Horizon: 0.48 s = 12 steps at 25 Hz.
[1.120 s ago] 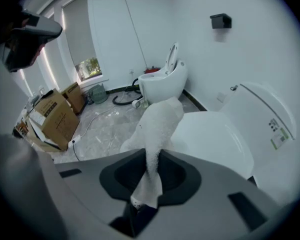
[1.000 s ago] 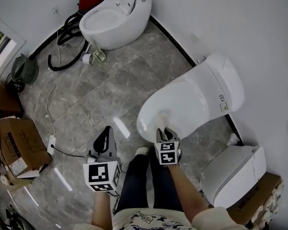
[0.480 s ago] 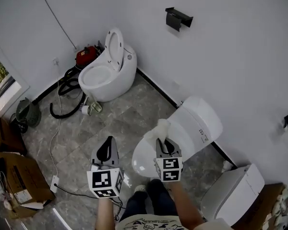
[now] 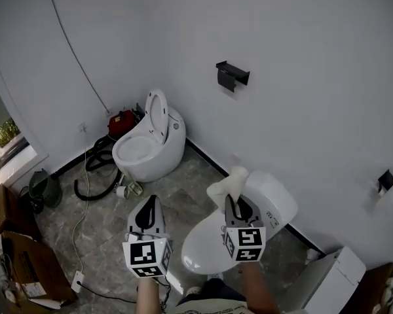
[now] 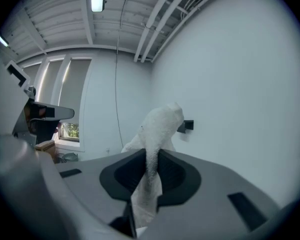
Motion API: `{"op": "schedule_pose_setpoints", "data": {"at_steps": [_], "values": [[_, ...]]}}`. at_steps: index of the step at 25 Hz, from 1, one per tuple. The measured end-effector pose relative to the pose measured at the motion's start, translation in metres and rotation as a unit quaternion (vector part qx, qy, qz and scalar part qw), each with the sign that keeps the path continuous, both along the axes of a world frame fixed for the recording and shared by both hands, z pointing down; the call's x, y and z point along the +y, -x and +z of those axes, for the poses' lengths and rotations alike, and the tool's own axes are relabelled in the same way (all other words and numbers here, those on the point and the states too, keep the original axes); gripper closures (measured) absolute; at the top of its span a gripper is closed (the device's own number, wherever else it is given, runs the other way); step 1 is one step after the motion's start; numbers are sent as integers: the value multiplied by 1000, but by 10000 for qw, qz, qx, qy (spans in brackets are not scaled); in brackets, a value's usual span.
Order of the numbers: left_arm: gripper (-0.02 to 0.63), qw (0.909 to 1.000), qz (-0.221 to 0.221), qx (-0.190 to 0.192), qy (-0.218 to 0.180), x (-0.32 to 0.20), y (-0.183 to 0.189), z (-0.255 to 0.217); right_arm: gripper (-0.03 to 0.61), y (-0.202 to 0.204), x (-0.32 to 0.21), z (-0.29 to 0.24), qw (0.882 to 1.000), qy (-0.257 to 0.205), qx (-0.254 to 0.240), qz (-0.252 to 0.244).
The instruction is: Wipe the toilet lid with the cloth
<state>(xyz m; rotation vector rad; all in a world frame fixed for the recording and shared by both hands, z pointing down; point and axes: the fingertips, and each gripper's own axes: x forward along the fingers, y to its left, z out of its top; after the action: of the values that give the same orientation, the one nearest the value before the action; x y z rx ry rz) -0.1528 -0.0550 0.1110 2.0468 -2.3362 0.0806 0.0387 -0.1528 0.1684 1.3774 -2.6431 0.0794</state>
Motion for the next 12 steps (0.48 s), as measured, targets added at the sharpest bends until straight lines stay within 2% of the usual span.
{"op": "schedule_pose_setpoints", "data": {"at_steps": [4, 12], "values": [[604, 9998, -88, -26, -174, -3, -1, -19, 520, -11, -3, -33, 9993, -278, -219, 76], [604, 9995, -121, -55, -283, -7, -9, -34, 520, -28, -6, -70, 9968, -597, -503, 169]]}}
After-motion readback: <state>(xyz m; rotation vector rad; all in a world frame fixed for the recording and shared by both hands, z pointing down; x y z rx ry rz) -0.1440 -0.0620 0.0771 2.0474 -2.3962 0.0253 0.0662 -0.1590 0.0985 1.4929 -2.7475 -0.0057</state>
